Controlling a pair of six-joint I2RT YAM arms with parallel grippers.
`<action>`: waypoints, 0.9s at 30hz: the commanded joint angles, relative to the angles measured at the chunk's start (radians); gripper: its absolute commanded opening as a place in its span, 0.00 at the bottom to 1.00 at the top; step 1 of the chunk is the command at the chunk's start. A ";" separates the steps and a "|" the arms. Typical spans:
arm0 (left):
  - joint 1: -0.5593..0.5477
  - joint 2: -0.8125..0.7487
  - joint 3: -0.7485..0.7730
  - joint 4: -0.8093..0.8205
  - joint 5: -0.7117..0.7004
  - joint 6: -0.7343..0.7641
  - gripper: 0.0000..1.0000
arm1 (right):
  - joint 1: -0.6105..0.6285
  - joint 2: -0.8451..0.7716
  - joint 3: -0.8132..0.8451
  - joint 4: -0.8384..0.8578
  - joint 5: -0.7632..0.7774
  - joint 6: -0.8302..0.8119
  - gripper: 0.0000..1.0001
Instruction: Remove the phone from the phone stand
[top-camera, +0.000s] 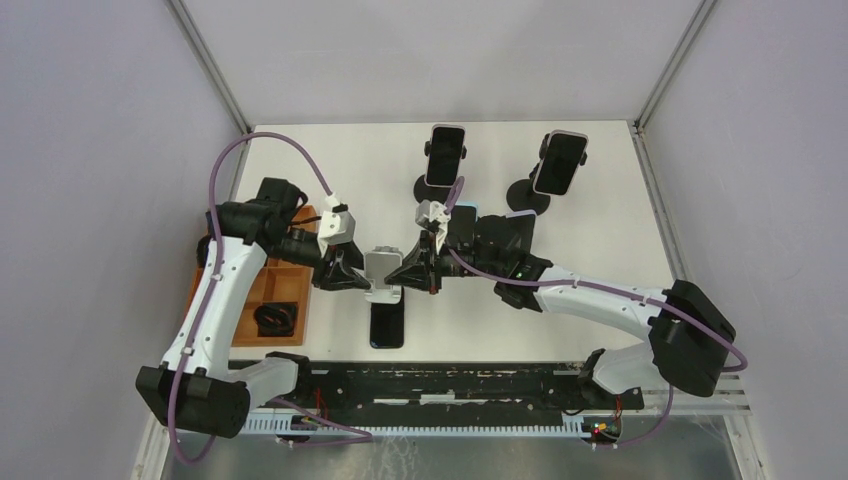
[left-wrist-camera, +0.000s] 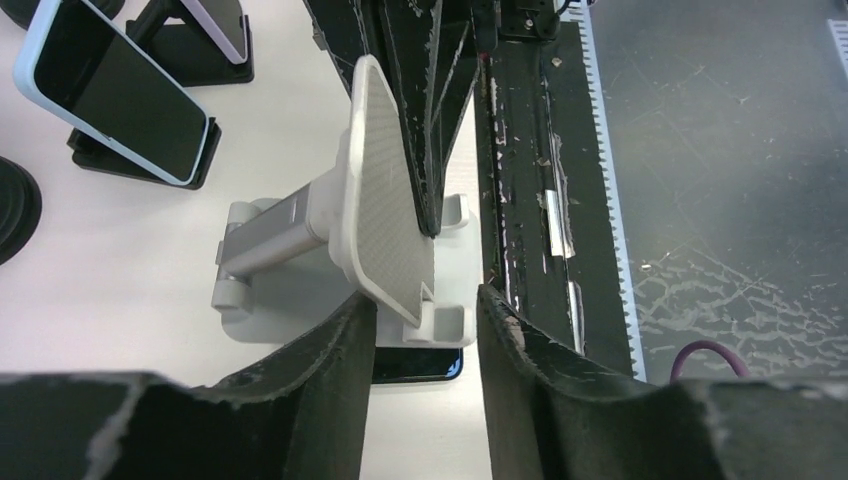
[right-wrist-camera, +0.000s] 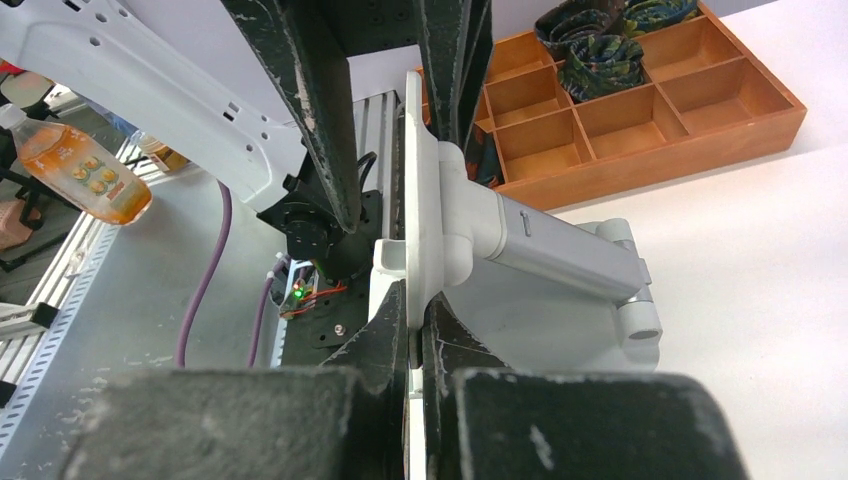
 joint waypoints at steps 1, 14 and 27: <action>-0.003 0.018 0.018 -0.001 0.068 -0.094 0.42 | 0.015 0.015 0.068 0.088 0.027 -0.038 0.00; -0.005 0.063 -0.014 0.082 0.035 -0.177 0.02 | 0.007 0.020 0.064 0.027 0.035 -0.068 0.39; -0.003 0.335 0.091 0.347 -0.105 -0.332 0.02 | -0.236 -0.286 -0.241 -0.114 0.123 -0.027 0.95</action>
